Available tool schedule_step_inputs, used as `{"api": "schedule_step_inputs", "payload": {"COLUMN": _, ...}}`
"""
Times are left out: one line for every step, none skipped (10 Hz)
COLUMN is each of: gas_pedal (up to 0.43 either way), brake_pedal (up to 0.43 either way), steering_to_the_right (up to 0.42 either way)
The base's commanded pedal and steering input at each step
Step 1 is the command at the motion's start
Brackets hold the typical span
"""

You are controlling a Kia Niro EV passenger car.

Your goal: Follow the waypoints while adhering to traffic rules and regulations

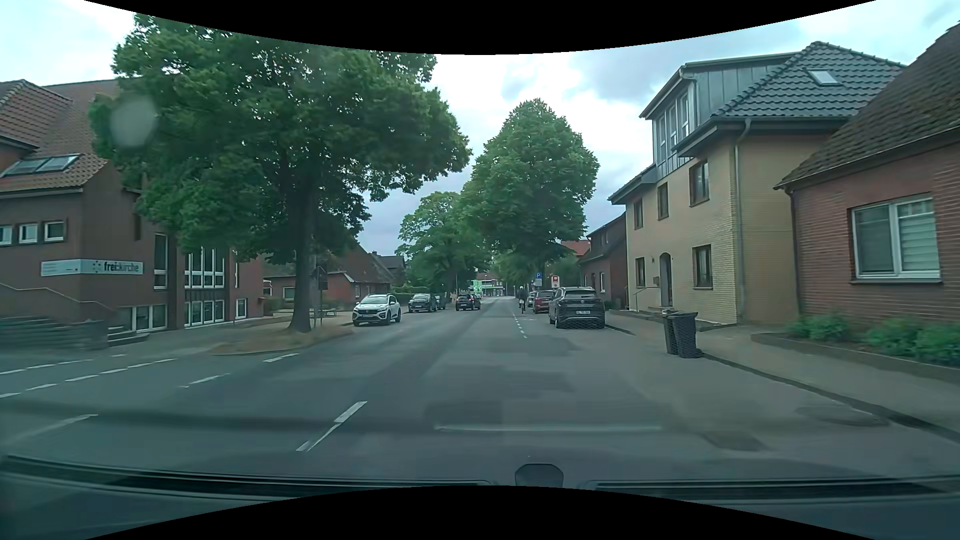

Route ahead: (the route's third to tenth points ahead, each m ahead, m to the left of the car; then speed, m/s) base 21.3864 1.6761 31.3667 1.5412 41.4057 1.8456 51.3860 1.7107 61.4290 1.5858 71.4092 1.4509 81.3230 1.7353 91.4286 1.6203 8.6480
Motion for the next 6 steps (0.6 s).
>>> {"api": "schedule_step_inputs", "payload": {"gas_pedal": 0.138, "brake_pedal": 0.0, "steering_to_the_right": -0.001}}
{"api": "schedule_step_inputs", "payload": {"gas_pedal": 0.138, "brake_pedal": 0.0, "steering_to_the_right": -0.002}}
{"api": "schedule_step_inputs", "payload": {"gas_pedal": 0.138, "brake_pedal": 0.0, "steering_to_the_right": -0.004}}
{"api": "schedule_step_inputs", "payload": {"gas_pedal": 0.138, "brake_pedal": 0.0, "steering_to_the_right": -0.004}}
{"api": "schedule_step_inputs", "payload": {"gas_pedal": 0.138, "brake_pedal": 0.0, "steering_to_the_right": -0.003}}
{"api": "schedule_step_inputs", "payload": {"gas_pedal": 0.138, "brake_pedal": 0.0, "steering_to_the_right": -0.002}}
